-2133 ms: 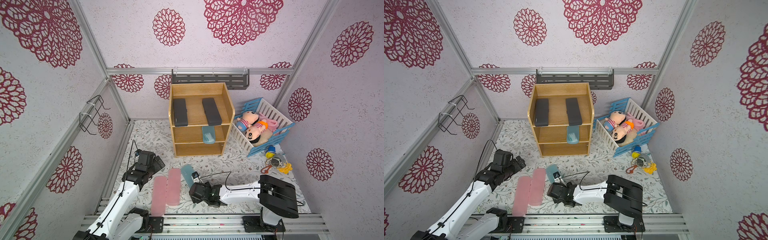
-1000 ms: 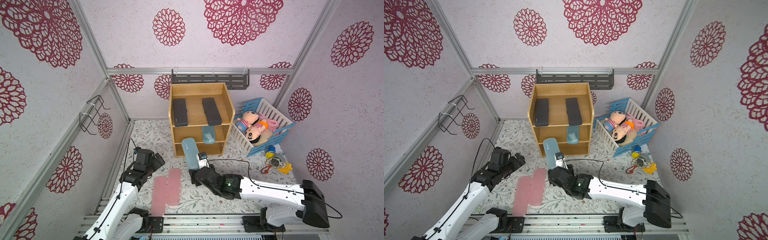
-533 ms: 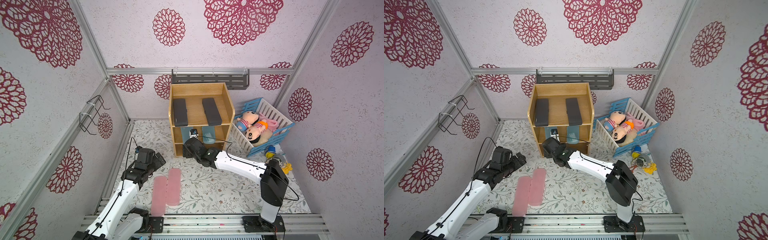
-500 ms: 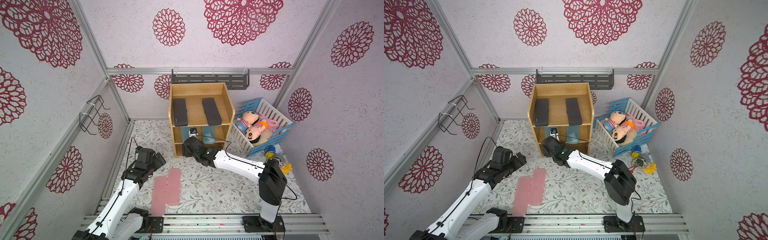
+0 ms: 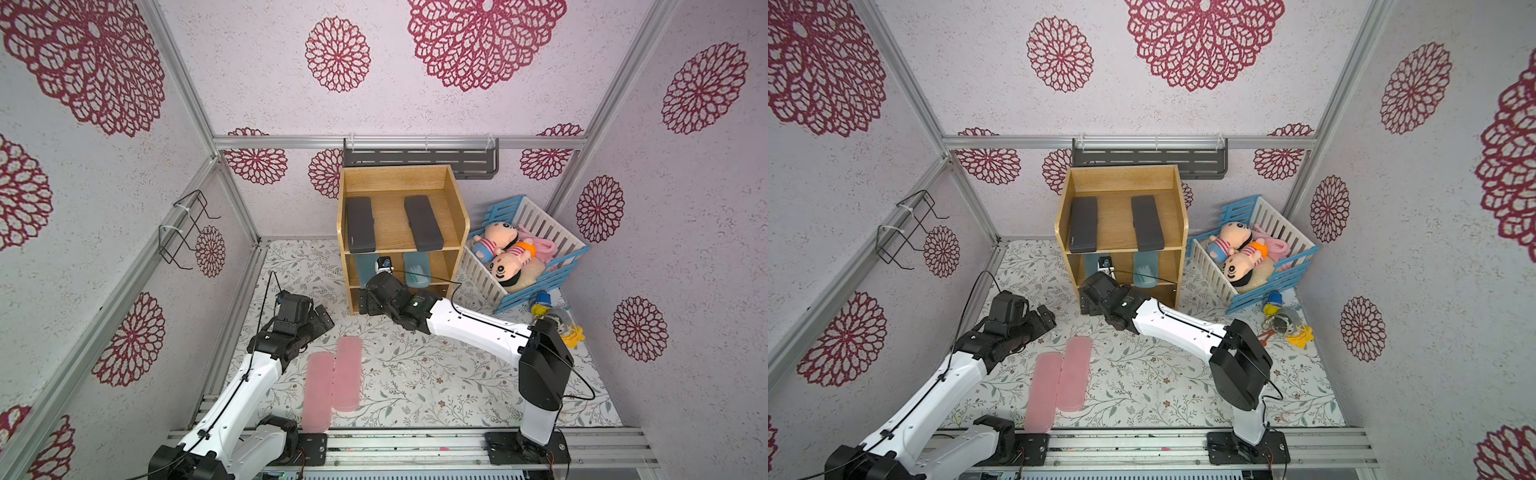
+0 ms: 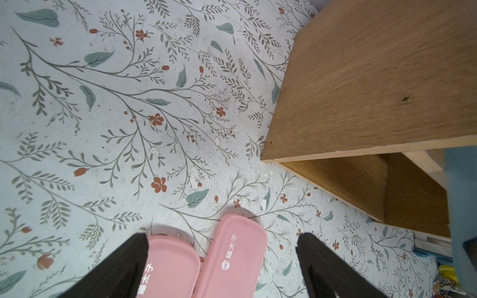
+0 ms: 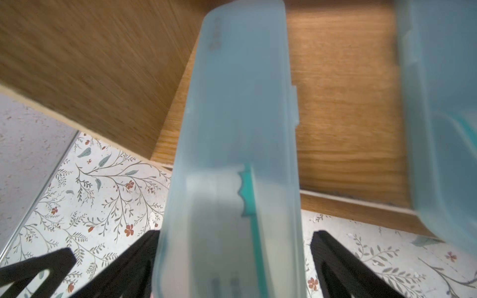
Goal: Place the pencil cases on the shelf according to color
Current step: Place the pencil case on the shelf.
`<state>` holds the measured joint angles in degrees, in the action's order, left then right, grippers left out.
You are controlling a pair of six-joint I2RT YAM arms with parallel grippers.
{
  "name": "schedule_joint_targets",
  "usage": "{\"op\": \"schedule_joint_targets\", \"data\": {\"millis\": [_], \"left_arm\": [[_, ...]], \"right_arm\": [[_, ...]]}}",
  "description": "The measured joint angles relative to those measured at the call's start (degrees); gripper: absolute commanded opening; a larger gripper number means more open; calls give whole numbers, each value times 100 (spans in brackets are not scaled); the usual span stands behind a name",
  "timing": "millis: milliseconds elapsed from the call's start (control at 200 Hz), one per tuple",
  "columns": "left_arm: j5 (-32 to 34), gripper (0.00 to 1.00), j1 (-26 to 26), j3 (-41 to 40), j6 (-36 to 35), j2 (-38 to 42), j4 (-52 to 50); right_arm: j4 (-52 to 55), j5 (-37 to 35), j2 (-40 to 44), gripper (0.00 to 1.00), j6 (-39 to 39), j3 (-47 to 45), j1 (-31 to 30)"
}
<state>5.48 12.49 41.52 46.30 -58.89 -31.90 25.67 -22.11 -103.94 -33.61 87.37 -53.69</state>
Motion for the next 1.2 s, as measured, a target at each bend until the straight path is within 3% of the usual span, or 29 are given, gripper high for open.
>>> {"op": "schedule_joint_targets", "data": {"millis": [275, 385, 505, 650, 1101, 1201], "left_arm": [[90, 97, 0, 26, -79, 31, -28], [129, 97, 0, 28, -85, 105, -39], [170, 97, 0, 28, -85, 166, -39], [170, 97, 0, 28, -83, 155, -42], [142, 97, 0, -22, -57, 90, -52], [107, 97, 0, -79, -20, 90, -57]], "right_arm": [[-127, 7, 975, 96, 15, -682, -212], [-199, 13, 1338, 85, 9, -1001, -299], [-334, 101, 1574, 59, 61, -1480, -334], [-492, 155, 1405, 49, 109, -1729, -328], [-1021, 262, -328, 47, 439, -35, -66], [-1012, 310, -396, 55, 444, 35, -57]]}}
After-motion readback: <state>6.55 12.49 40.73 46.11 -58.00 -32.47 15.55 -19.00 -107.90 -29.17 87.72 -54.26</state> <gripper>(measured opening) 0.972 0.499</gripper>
